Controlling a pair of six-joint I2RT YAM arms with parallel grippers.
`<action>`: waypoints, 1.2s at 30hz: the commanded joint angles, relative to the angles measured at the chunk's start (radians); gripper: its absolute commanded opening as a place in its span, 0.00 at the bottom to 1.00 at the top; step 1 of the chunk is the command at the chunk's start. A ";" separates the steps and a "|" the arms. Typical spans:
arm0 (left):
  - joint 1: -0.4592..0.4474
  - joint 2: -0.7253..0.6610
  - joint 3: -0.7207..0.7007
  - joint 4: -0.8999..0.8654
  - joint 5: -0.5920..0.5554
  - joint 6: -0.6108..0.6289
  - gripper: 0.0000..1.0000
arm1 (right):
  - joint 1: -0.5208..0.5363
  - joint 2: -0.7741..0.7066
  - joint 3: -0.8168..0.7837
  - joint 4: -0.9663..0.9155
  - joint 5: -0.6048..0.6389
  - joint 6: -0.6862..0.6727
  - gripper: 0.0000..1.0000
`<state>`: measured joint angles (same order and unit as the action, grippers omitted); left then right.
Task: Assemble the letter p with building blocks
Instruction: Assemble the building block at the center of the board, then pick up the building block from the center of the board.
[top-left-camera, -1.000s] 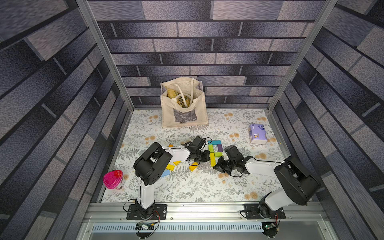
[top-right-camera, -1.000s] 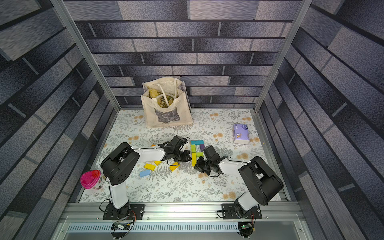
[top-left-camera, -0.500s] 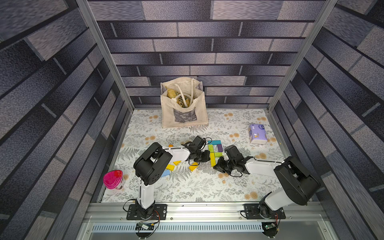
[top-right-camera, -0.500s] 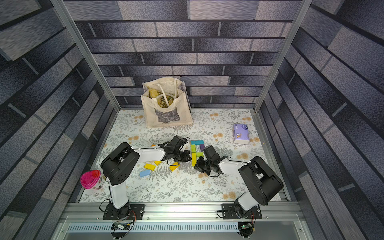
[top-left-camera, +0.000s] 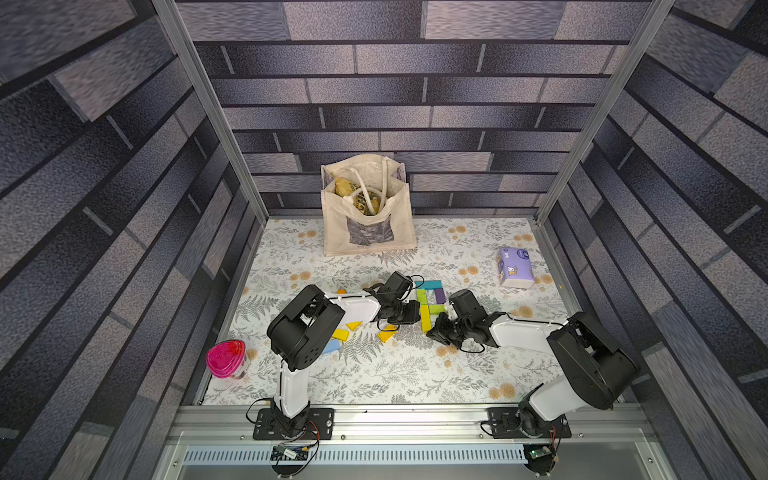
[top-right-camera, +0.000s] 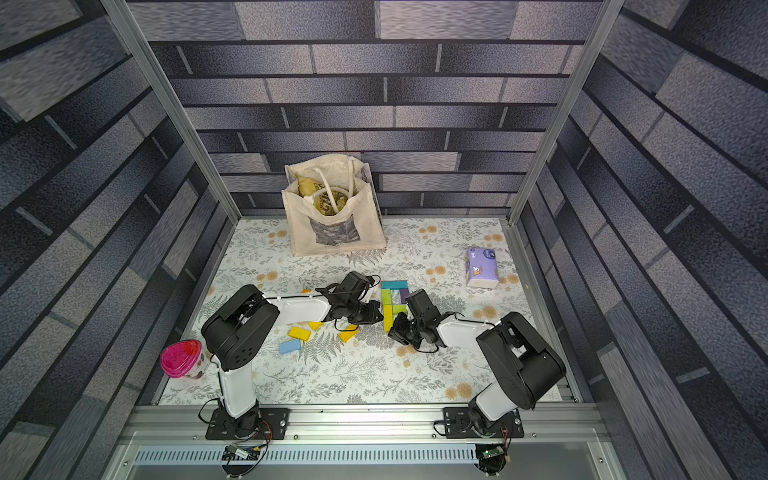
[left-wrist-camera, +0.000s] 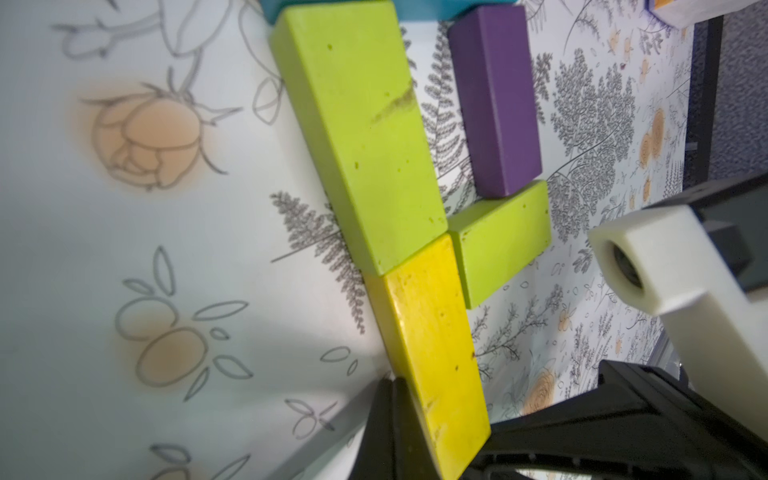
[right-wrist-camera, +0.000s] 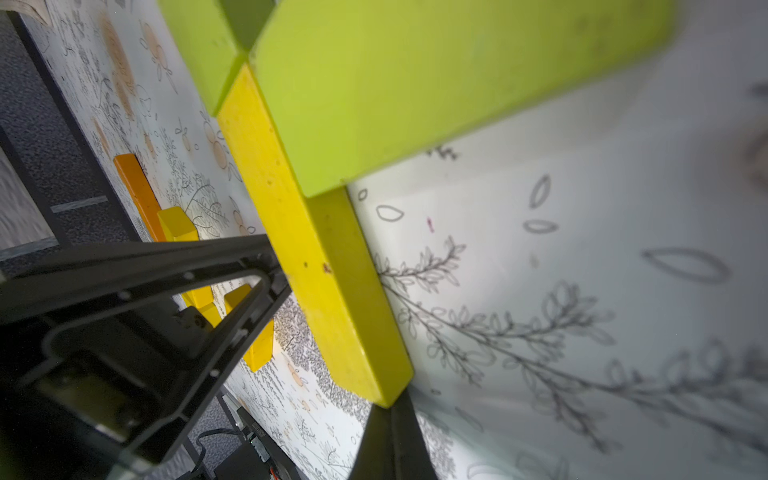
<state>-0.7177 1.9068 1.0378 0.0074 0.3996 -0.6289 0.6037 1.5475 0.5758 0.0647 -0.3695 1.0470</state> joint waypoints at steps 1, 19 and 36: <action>0.007 0.011 -0.002 -0.058 -0.040 0.014 0.00 | -0.013 0.051 -0.027 -0.128 0.076 -0.014 0.00; 0.002 -0.354 -0.152 0.023 -0.312 0.084 0.52 | -0.024 -0.341 0.282 -0.657 0.429 -0.389 0.09; 0.367 -0.648 -0.163 -0.358 -0.358 0.171 0.87 | -0.058 0.048 0.767 -0.662 0.388 -0.624 0.79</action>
<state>-0.3767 1.2720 0.8589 -0.2146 0.0288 -0.4786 0.5484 1.5482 1.2709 -0.5793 0.0532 0.4721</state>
